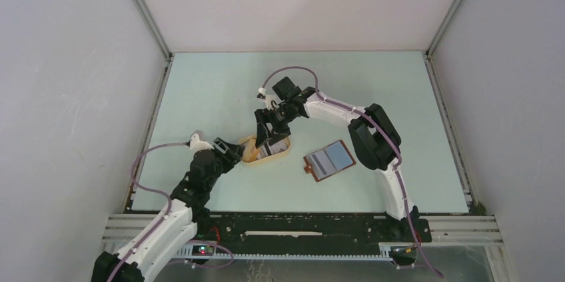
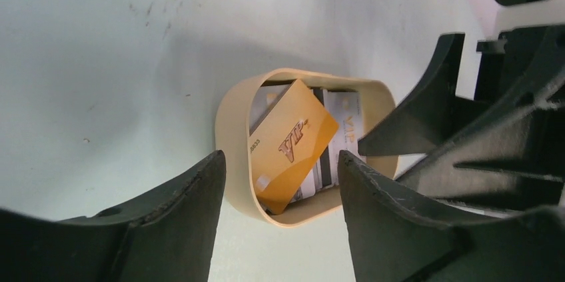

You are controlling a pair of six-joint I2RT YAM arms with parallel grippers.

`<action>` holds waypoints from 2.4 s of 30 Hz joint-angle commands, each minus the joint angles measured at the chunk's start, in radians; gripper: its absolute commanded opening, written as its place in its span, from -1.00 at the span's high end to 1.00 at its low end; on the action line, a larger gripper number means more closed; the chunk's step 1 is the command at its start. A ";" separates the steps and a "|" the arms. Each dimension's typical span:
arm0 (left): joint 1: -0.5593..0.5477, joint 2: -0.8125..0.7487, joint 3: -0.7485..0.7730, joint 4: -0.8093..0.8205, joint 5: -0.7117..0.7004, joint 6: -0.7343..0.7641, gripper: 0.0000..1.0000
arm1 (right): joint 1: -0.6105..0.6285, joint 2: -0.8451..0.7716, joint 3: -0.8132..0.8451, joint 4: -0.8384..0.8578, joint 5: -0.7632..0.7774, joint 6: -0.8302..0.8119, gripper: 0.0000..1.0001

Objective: Put the credit cards into the card holder
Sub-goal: Pick up the credit card from the storage box.

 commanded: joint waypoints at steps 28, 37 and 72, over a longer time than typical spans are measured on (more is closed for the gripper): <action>0.029 0.293 0.023 0.209 0.146 0.018 0.17 | 0.019 0.164 0.140 0.119 -0.104 0.176 -0.14; 0.031 0.321 0.018 0.257 0.176 0.019 0.20 | 0.023 0.200 0.141 0.156 -0.148 0.209 -0.19; 0.043 0.296 0.019 0.235 0.174 0.025 0.19 | -0.045 0.124 0.071 0.185 -0.206 0.216 0.17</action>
